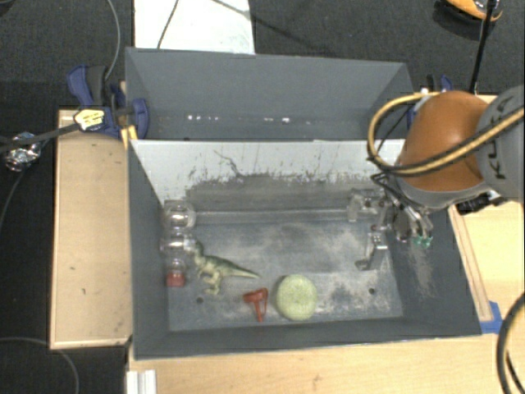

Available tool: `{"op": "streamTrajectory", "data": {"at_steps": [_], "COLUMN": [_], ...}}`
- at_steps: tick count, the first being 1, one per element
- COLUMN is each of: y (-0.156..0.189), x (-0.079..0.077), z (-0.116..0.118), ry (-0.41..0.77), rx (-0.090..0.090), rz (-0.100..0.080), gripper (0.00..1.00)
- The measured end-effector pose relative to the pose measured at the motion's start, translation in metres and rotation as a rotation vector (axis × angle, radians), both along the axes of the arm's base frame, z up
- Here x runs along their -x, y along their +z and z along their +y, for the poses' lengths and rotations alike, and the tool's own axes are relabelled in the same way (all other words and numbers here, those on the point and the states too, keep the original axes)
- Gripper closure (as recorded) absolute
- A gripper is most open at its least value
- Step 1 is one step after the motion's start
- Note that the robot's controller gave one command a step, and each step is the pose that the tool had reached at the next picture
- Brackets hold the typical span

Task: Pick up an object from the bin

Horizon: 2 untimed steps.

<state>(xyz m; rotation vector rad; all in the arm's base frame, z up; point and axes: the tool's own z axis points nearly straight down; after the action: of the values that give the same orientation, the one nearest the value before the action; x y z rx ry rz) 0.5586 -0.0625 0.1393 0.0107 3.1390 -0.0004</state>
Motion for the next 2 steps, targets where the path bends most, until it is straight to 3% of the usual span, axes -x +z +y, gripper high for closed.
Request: {"op": "streamTrajectory", "data": {"at_steps": [1, 2], "y": [-0.043, -0.068], "x": [0.033, 0.054], "z": [0.016, 0.048], "ry": [0.017, 0.033], "rx": [0.001, 0.0], "rz": [-0.003, 0.008], "gripper": [0.0, 0.0]}}
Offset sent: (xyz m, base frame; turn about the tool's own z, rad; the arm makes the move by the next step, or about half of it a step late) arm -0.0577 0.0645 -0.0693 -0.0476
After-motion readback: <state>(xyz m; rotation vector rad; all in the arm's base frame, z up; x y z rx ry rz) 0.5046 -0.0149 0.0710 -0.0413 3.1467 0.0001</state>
